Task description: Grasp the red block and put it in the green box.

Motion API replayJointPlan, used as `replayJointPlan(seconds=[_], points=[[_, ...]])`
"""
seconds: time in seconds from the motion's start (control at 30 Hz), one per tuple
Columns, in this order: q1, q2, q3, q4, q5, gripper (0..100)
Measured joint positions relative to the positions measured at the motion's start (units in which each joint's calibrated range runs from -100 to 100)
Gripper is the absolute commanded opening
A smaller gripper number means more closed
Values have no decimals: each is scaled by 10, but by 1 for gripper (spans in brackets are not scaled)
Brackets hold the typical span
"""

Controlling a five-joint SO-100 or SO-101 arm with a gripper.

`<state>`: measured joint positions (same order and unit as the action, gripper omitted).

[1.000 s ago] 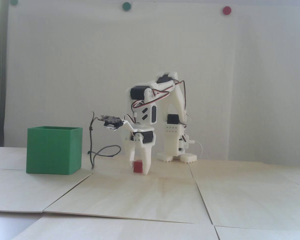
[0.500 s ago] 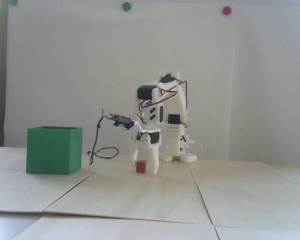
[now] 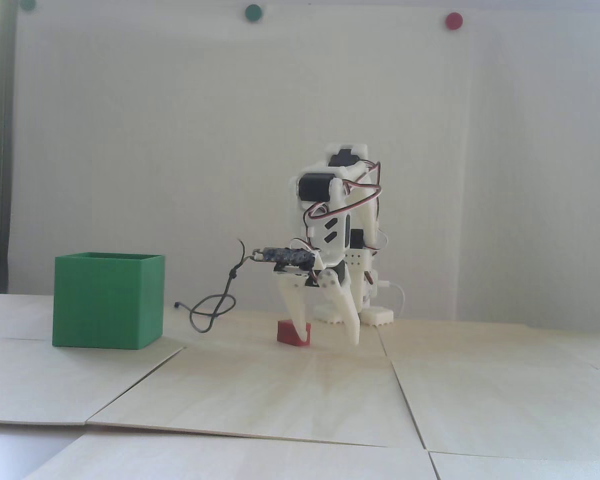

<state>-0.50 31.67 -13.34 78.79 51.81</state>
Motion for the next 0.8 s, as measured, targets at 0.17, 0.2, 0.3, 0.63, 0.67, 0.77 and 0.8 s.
replayJointPlan(seconds=[0.17, 0.2, 0.3, 0.63, 0.67, 0.77, 0.8], points=[[2, 0, 0, 0, -46, 28], [4, 0, 0, 0, -55, 28], [16, 0, 0, 0, -88, 28], [63, 0, -60, 0, -180, 28], [66, 0, -69, 0, -183, 28], [79, 0, -94, 2, -188, 28], [82, 0, -102, 7, -189, 28]])
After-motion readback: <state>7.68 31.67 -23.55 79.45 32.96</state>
